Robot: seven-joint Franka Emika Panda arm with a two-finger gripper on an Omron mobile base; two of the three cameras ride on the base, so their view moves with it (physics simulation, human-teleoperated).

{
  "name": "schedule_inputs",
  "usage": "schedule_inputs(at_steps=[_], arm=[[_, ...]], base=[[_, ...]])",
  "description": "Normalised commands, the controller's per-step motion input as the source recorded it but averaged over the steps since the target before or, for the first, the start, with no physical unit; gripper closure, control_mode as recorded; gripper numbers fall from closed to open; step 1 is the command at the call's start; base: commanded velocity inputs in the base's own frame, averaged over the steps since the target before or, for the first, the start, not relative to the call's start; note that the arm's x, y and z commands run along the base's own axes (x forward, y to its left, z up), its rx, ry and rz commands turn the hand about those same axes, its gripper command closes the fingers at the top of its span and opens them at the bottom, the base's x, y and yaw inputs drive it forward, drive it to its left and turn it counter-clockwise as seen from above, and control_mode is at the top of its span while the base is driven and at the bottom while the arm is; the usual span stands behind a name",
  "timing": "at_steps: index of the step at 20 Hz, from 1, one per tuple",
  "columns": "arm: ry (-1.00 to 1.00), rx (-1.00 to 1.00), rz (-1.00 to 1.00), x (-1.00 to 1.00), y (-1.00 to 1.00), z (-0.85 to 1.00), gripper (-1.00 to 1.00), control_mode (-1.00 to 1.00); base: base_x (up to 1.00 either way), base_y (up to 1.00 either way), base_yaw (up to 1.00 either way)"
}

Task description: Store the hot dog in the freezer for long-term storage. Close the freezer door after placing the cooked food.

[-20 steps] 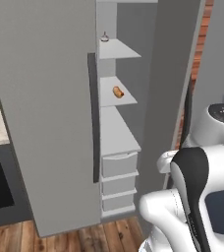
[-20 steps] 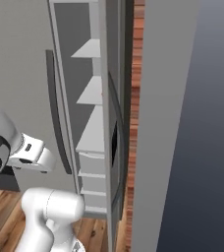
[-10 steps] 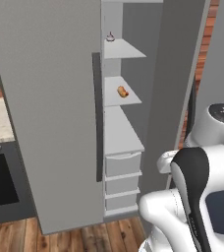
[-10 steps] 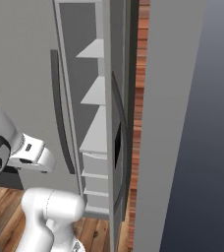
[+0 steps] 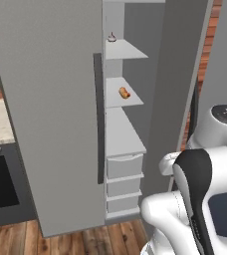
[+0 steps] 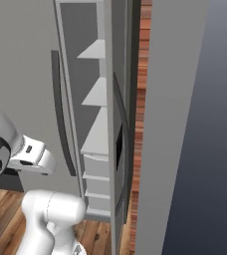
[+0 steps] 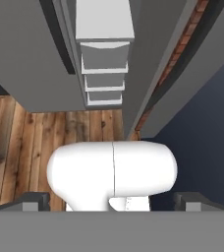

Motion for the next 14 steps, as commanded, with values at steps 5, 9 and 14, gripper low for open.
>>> schedule_inputs(at_steps=[5,9,14], arm=[[-0.03,0.02,0.00,0.00,-0.21,0.00,-1.00,-1.00],[-0.06,0.09,0.07,0.08,-0.79,0.02,-1.00,-1.00],[0.00,0.19,0.18,0.45,-0.84,0.02,-1.00,-1.00]], base=[[0.00,0.00,0.00],[0.00,0.00,0.00],[0.00,0.00,0.00]])
